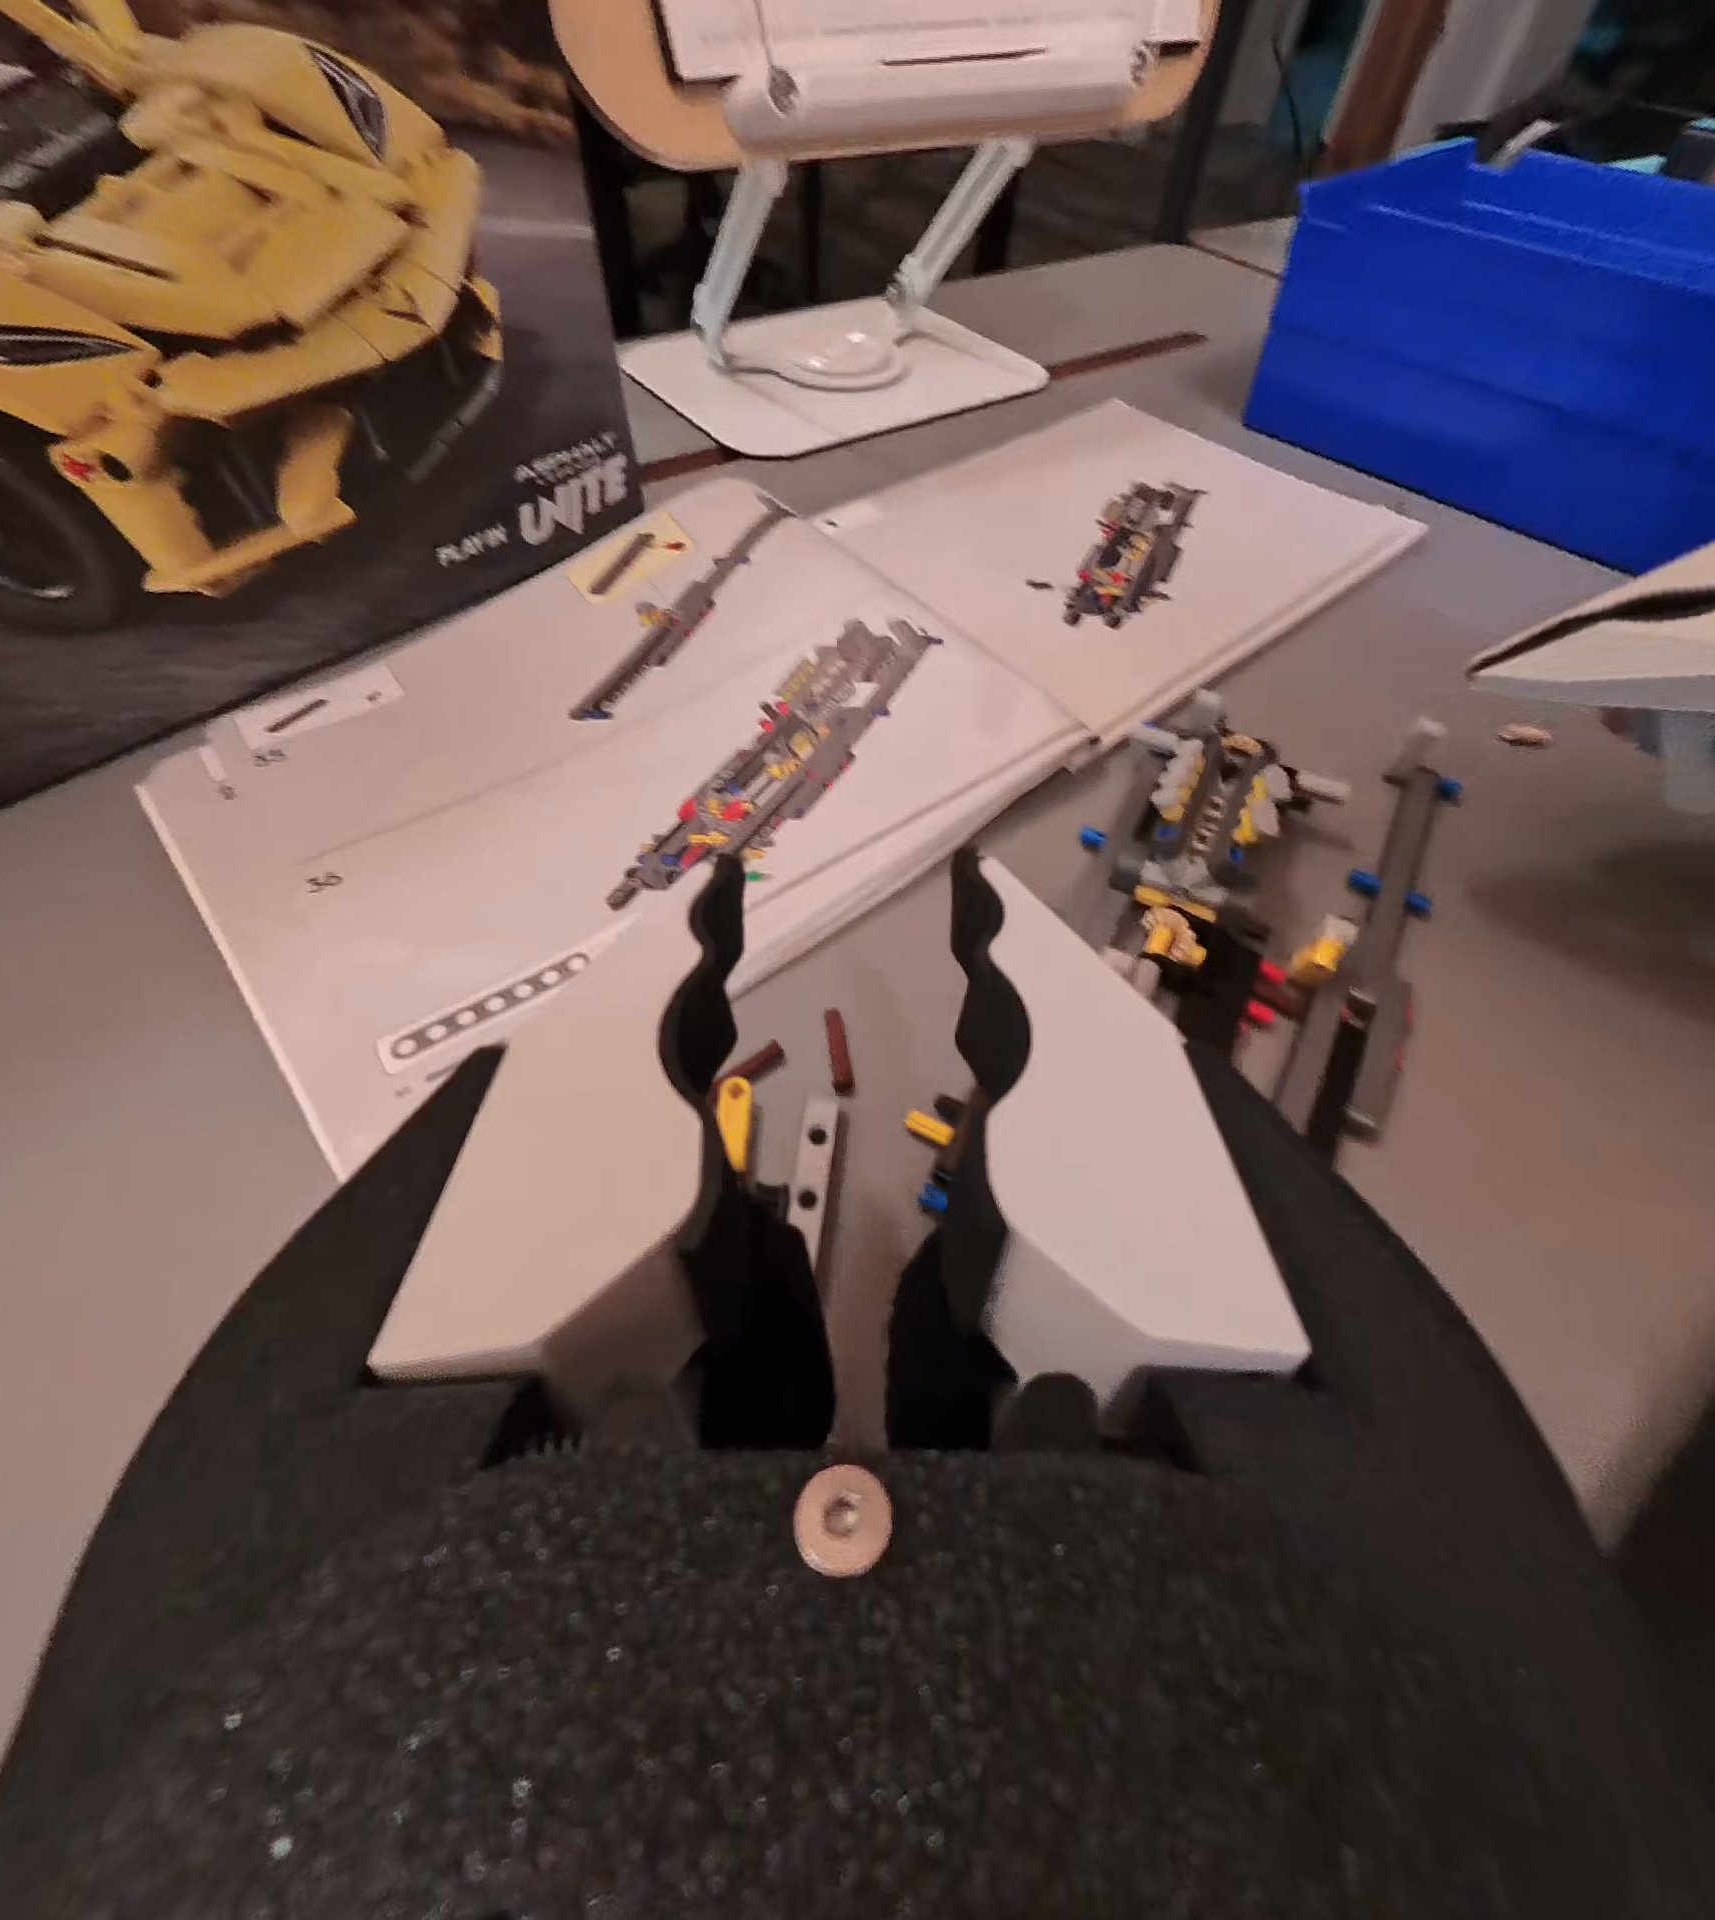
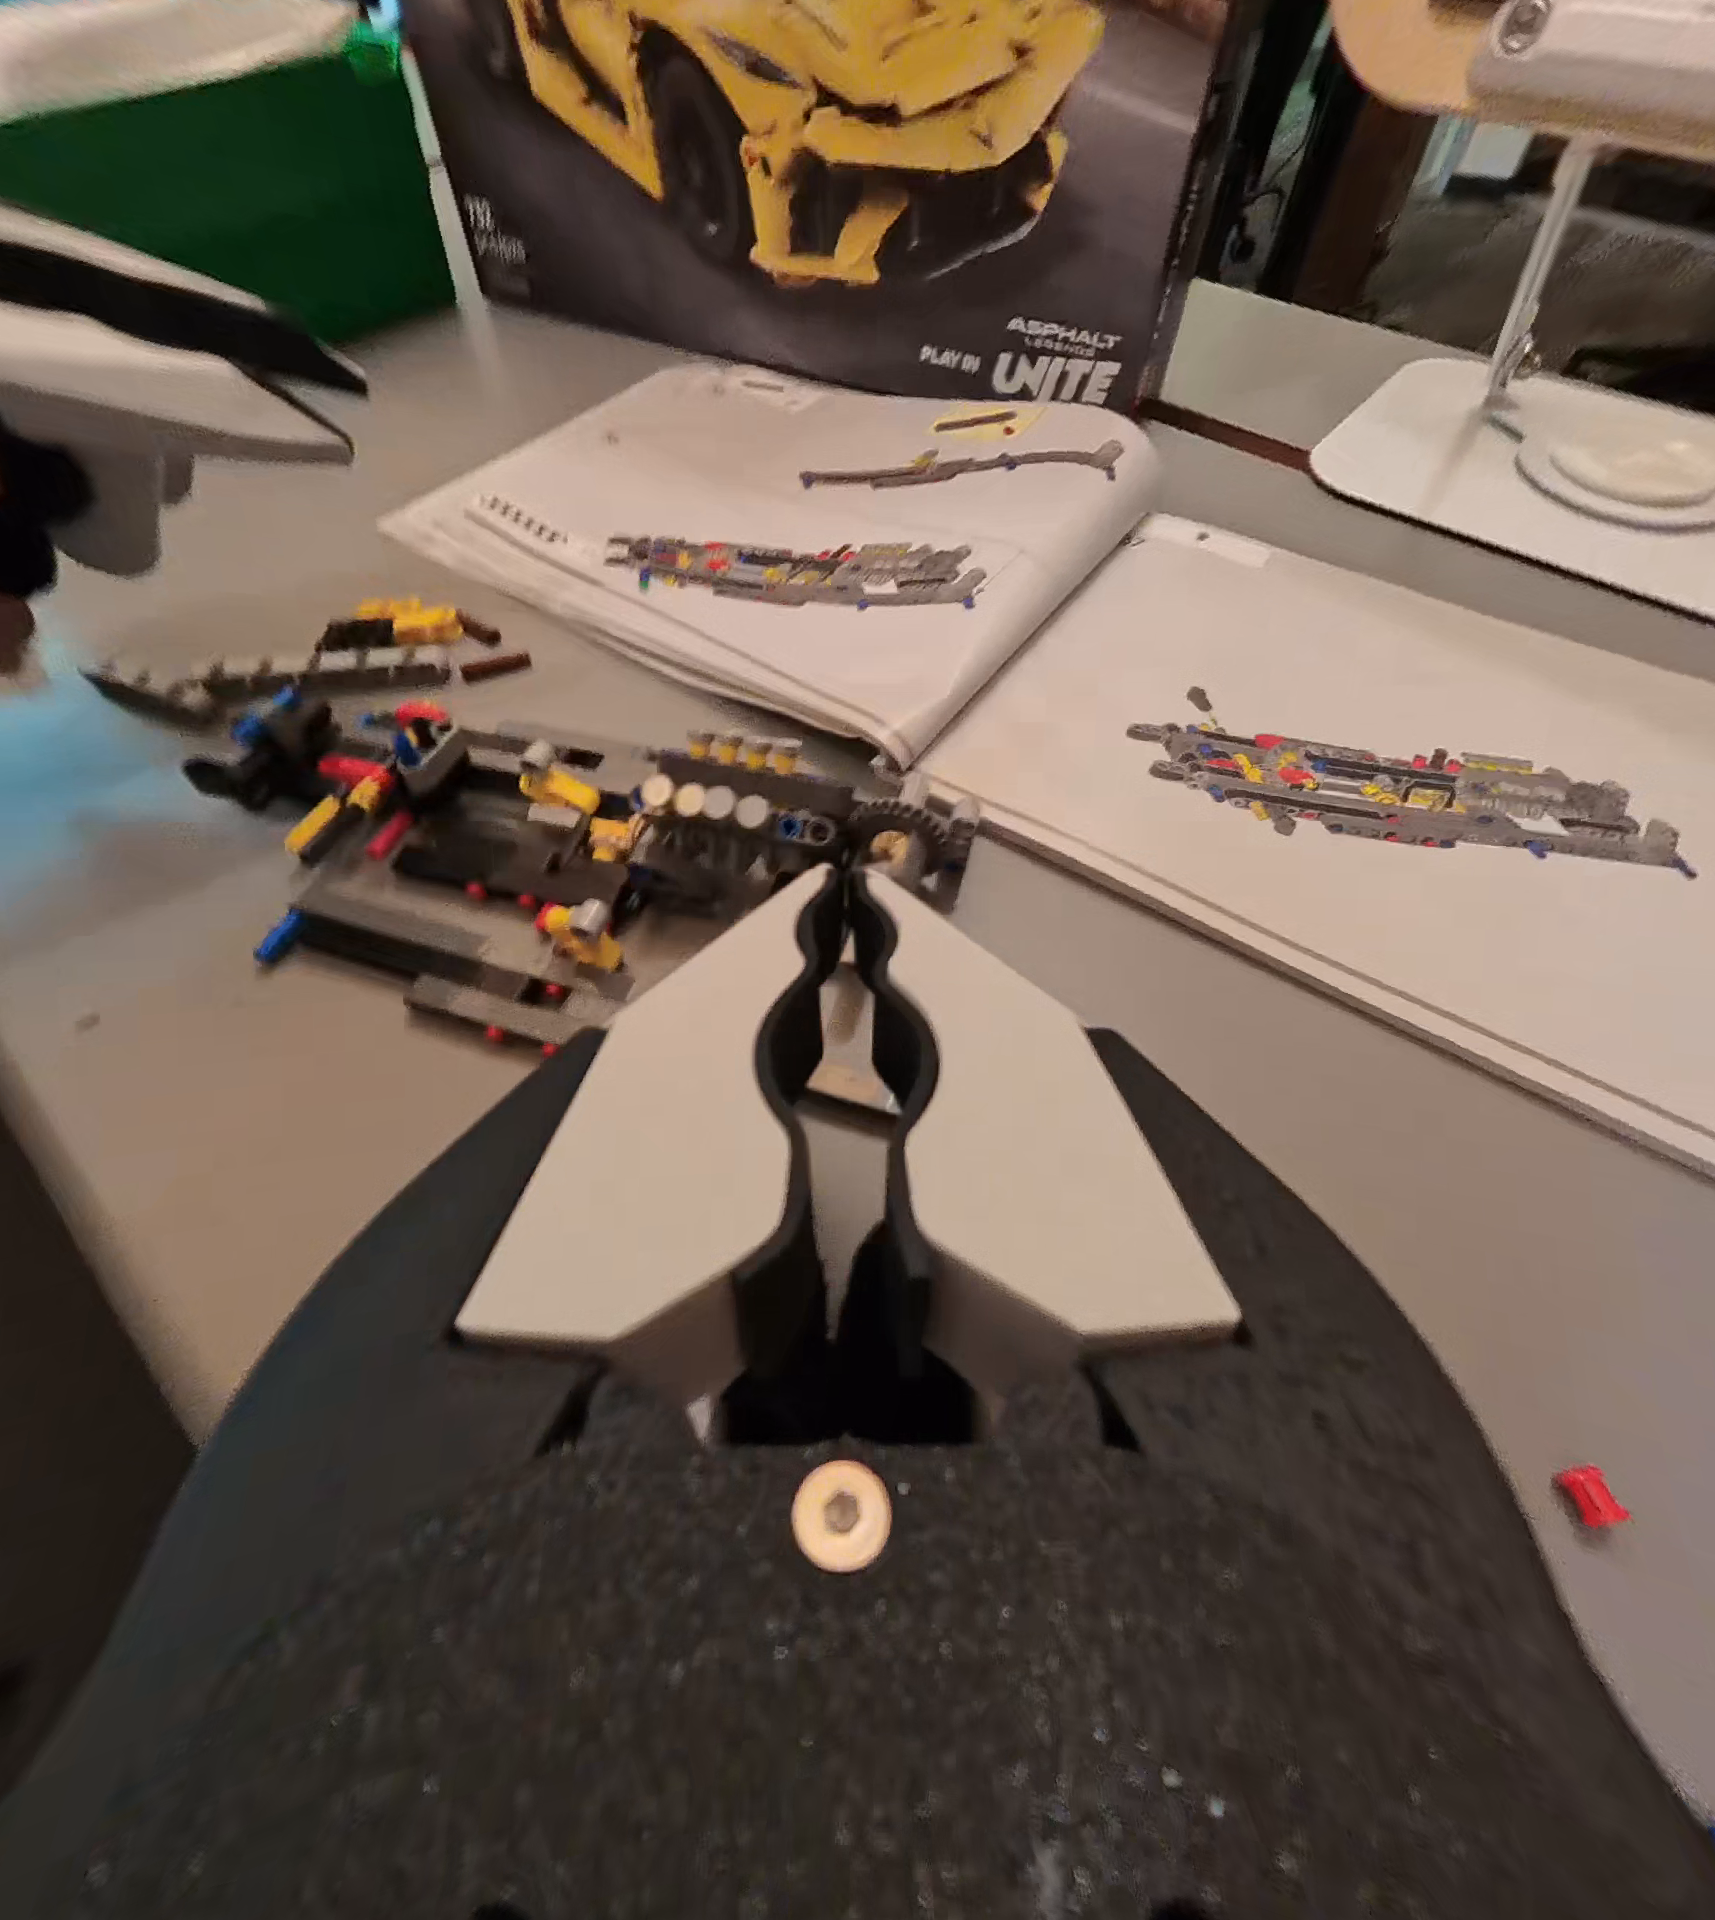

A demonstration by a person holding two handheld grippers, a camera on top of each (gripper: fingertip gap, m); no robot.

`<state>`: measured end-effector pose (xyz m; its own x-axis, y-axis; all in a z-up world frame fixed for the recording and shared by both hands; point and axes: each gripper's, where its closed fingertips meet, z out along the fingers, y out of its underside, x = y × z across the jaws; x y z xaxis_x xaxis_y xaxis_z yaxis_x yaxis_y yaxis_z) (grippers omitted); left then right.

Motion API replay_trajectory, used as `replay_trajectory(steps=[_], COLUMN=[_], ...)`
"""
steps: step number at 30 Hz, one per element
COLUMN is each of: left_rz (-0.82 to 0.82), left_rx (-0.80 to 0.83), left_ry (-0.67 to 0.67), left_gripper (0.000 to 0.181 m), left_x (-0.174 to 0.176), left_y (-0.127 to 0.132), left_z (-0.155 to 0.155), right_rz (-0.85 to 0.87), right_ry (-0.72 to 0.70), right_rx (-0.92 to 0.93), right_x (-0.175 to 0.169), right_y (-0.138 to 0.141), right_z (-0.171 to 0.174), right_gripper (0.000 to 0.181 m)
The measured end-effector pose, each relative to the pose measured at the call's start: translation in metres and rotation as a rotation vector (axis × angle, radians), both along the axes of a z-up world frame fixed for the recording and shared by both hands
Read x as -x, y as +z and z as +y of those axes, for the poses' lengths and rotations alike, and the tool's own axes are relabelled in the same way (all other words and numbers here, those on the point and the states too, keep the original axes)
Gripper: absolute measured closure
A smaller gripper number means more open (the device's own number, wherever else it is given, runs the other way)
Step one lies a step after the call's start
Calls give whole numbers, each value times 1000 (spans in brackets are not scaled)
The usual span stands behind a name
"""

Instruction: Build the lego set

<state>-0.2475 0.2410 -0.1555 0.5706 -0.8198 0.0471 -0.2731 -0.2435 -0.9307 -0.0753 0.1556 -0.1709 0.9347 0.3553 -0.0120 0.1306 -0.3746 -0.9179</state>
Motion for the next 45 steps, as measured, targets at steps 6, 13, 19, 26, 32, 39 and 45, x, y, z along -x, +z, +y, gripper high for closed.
replay_trajectory(steps=[6, 13, 19, 26, 32, 39, 45], left_rz=[-14, -175, -230, -183, -179, -151, -125], left_rx=[-31, 121, 142, 102, 127, 97, 48], left_ry=[131, 81, 24, 49, 56, 68, 84], left_gripper=[146, 146, 146, 146, 146, 146, 147], left_x=[20, 22, 17, 20, 22, 24, 27], left_y=[-3, 3, 10, 7, 2, 0, 2], left_z=[23, 19, 15, 22, 27, 28, 26], right_rz=[51, 157, 111, 80, 60, 66, 56], right_ry=[-67, -35, -18, -11, 2, 13, 29], right_rx=[0, -3, 12, 7, 15, 17, -37], right_x=[-33, -32, -29, -28, -25, -23, -19], right_y=[1, 7, -1, -1, -4, -5, 7], right_z=[11, 13, 16, 17, 16, 15, 11], right_gripper=[173, 174, 177, 178, 179, 180, 181])
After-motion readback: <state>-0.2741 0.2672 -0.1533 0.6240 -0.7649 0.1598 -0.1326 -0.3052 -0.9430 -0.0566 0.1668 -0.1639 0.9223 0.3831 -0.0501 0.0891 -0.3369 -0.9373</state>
